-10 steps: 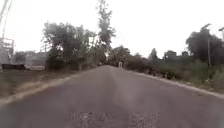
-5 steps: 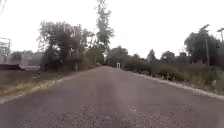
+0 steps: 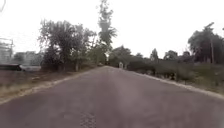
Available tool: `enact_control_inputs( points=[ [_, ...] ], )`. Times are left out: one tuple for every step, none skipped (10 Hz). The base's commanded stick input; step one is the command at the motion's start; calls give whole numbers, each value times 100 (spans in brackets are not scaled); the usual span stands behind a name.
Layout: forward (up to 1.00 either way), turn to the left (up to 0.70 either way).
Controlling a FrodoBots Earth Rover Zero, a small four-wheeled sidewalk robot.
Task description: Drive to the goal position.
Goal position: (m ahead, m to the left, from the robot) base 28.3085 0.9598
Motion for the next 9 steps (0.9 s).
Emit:
enact_control_inputs(
  points=[
    [85,0],
    [85,0],
    [85,0],
    [85,0],
    [85,0],
    [85,0],
    [85,0],
    [85,0],
    [85,0]
  ],
)
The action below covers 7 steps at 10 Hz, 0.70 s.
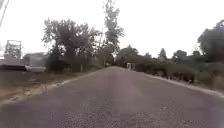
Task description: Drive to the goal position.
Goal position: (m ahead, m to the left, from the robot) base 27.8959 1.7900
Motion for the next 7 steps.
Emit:
enact_control_inputs(
  points=[
    [85,0],
    [85,0],
    [85,0],
    [85,0],
    [85,0],
    [85,0],
    [85,-3]
  ],
)
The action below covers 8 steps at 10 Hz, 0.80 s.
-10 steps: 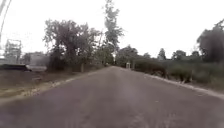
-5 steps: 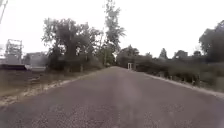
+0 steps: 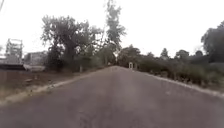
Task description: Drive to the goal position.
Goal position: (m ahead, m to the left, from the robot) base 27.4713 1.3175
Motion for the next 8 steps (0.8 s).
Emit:
enact_control_inputs(
  points=[
    [85,-31],
    [85,-31],
    [85,-22],
    [85,0],
    [85,0],
    [85,0],
    [85,0],
    [85,0]
  ],
)
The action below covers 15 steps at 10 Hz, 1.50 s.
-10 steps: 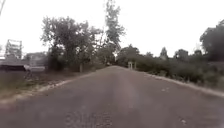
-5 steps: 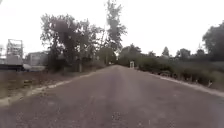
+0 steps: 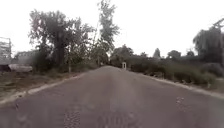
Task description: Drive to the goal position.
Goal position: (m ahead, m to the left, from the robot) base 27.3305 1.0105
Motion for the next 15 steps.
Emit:
enact_control_inputs(
  points=[
    [85,0],
    [85,0],
    [85,0],
    [85,0],
    [85,0],
    [85,0],
    [85,0],
    [85,14],
    [85,31],
    [85,31],
    [85,28],
    [85,0],
    [85,0],
    [85,0],
    [85,0]
  ],
)
